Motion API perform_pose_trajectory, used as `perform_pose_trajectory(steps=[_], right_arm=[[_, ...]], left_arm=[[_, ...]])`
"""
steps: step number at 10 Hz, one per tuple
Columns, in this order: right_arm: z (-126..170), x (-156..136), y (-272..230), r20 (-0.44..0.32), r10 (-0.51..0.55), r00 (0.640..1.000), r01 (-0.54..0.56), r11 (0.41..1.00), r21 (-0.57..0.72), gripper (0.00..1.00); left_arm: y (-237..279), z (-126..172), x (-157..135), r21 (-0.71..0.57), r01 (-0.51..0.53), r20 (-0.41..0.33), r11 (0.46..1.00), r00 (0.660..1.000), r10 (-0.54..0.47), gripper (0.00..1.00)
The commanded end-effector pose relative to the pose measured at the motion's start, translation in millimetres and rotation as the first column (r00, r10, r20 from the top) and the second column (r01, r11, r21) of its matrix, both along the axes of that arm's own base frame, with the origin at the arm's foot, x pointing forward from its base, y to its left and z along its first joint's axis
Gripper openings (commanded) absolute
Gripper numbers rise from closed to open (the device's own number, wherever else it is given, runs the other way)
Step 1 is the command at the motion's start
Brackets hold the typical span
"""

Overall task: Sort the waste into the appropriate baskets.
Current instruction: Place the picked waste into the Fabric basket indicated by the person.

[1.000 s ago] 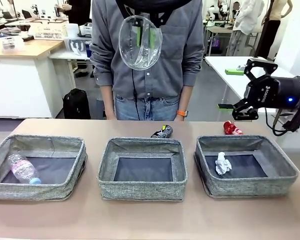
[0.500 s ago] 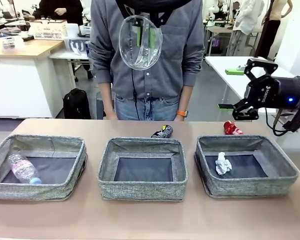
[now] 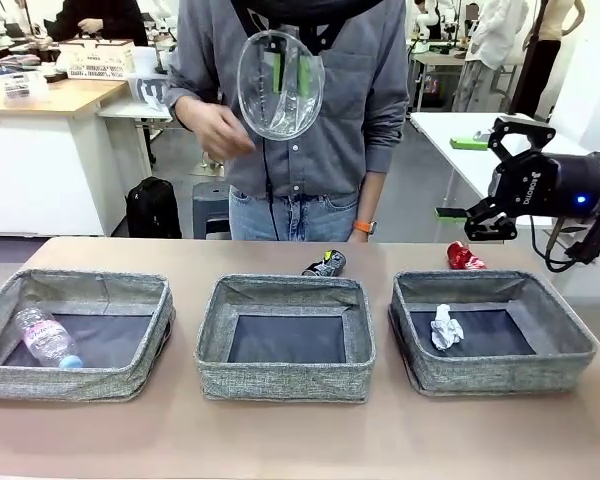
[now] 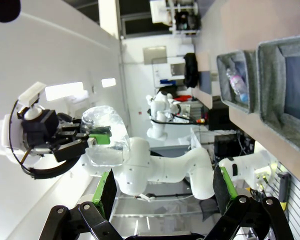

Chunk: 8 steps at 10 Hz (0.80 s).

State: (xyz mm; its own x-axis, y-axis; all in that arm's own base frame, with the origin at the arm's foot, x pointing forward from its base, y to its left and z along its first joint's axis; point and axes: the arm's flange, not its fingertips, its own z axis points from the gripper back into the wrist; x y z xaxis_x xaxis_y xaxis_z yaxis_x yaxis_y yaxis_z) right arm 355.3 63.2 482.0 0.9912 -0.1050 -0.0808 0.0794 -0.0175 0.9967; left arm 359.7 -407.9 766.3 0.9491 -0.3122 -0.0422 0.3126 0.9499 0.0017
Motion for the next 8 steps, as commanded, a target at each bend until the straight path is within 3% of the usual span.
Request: perform_pose_trajectory(steps=[1, 8], right_arm=[[0.4, -0.7, 0.1, 0.003, 0.005, 1.0, -0.005, 1.0, -0.004, 1.0], [0.4, -0.7, 0.1, 0.003, 0.005, 1.0, -0.005, 1.0, -0.004, 1.0]], left_arm=[[2.7, -0.5, -4.7, 0.017, -0.006, 0.012, 1.0, 1.0, 0.005, 0.21], [2.7, -0.5, -4.7, 0.017, -0.006, 0.012, 1.0, 1.0, 0.005, 0.21]])
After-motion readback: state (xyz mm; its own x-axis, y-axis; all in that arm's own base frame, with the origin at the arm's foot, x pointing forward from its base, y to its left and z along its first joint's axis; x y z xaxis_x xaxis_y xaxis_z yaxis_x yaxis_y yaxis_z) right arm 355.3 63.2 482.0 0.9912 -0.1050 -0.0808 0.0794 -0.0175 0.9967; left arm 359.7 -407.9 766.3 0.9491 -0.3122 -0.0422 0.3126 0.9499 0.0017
